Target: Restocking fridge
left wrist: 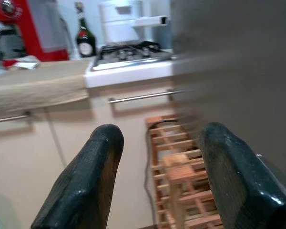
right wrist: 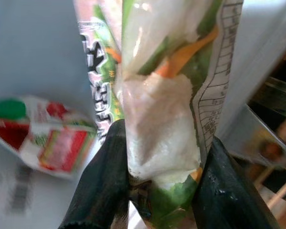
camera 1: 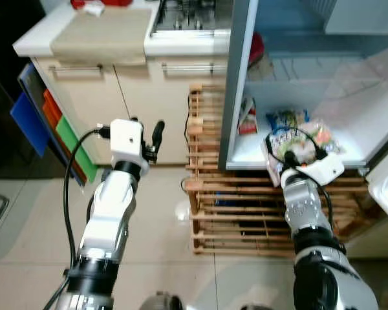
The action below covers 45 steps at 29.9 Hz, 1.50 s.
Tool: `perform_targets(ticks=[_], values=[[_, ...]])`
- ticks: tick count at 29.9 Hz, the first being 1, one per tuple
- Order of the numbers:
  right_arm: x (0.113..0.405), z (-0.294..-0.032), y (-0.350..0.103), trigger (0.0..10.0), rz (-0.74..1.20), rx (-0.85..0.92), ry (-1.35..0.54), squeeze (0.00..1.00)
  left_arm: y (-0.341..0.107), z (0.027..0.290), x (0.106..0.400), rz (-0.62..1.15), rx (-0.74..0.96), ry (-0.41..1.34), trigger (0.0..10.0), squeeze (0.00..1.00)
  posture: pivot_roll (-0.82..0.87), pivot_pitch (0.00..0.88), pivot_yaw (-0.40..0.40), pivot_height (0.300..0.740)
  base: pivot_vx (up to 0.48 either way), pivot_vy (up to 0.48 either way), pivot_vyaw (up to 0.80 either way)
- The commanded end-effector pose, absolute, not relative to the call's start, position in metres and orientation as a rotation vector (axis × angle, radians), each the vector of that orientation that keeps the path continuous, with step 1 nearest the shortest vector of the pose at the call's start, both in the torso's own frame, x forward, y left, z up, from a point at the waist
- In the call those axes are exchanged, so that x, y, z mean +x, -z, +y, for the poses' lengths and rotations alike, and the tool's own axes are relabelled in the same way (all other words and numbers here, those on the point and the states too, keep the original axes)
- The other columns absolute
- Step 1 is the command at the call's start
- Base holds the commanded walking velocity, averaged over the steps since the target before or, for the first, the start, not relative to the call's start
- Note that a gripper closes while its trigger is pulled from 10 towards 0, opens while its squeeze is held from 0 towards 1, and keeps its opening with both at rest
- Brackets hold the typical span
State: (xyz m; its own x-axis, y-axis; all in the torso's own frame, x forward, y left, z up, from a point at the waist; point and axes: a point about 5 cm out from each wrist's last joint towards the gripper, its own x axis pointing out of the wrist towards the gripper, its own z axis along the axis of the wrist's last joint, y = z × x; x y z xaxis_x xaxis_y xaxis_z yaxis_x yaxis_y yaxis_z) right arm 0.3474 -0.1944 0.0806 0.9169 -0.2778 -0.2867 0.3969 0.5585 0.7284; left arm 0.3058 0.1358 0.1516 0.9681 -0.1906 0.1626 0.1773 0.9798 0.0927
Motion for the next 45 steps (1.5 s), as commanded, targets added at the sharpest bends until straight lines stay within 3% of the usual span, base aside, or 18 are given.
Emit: perform_targets(ticks=[1, 9, 18, 28, 45], values=[[0.354, -0.198, -0.093, 0.0, 0.099, 0.919, 0.401, 0.00, -0.157, 0.131, 0.302, -0.184, 0.072, 0.233, 10.0, 0.00, 0.07, 0.155, 0.069, 0.740, 0.458, 0.000, 0.00], [0.367, -0.203, -0.115, 0.0, 0.021, 1.014, 0.397, 0.00, -0.151, 0.097, 0.269, -0.052, -0.003, 0.609, 10.0, 0.00, 0.07, 0.181, 0.056, 0.740, 0.341, 0.000, 0.00], [0.377, -0.198, -0.137, 0.0, -0.044, 1.121, 0.383, 0.00, -0.149, 0.093, 0.259, 0.052, -0.084, 0.715, 10.0, 0.00, 0.08, 0.192, 0.055, 0.740, 0.000, 0.000, 0.00], [0.385, -0.198, -0.141, 0.0, -0.028, 1.152, 0.394, 0.00, -0.155, 0.087, 0.258, 0.049, -0.081, 0.751, 10.0, 0.00, 0.09, 0.203, 0.056, 0.740, 0.000, 0.000, 0.00], [0.404, -0.162, -0.171, 0.0, -0.060, 1.117, 0.212, 0.00, -0.158, 0.085, 0.237, 0.032, -0.063, 0.794, 10.0, 0.00, 0.13, 0.257, 0.057, 0.740, 0.000, 0.000, 0.00]])
